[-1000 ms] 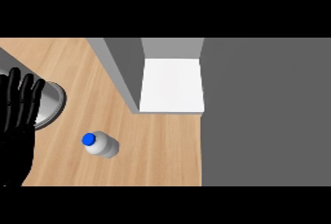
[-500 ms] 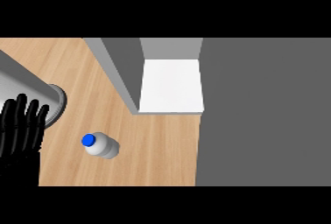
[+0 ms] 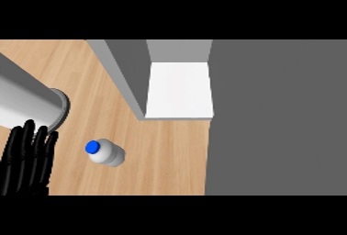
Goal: Pick up the bottled water, place it into the cabinet and close the cabinet
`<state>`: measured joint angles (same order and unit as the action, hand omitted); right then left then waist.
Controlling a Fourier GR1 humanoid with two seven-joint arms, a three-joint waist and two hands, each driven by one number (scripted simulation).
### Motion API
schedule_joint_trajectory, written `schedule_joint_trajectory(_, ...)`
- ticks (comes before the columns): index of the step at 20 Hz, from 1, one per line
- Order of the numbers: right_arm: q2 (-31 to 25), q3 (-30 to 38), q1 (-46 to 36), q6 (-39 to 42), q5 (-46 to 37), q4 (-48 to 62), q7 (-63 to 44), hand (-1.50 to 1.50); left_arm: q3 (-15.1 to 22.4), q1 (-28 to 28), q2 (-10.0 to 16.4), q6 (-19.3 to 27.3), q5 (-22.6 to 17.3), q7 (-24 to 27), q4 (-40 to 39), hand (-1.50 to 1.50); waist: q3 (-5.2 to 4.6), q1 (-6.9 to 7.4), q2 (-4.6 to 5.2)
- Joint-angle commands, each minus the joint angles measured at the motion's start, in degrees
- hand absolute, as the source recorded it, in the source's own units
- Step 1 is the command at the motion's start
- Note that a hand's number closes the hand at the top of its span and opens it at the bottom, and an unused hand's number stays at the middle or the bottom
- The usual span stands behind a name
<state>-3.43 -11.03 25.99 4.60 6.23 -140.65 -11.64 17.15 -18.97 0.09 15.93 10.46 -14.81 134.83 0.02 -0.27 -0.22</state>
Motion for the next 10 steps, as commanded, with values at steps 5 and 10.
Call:
schedule_joint_trajectory(5,-0.9,-1.8,8.2,0.7,0.9,-10.2,-2.7,-1.50,-1.8,-2.8,0.6,0.9,-1.0,3.9,-4.0,-1.50,-0.06,-0.12,0.05)
schedule_joint_trajectory(10,0.9,-6.5,14.6,1.7,-3.5,-8.7,5.0,-1.50,0.6,-9.6,0.0,3.3,0.5,8.7,-2.1,-1.50,-0.05,0.01,-0.12)
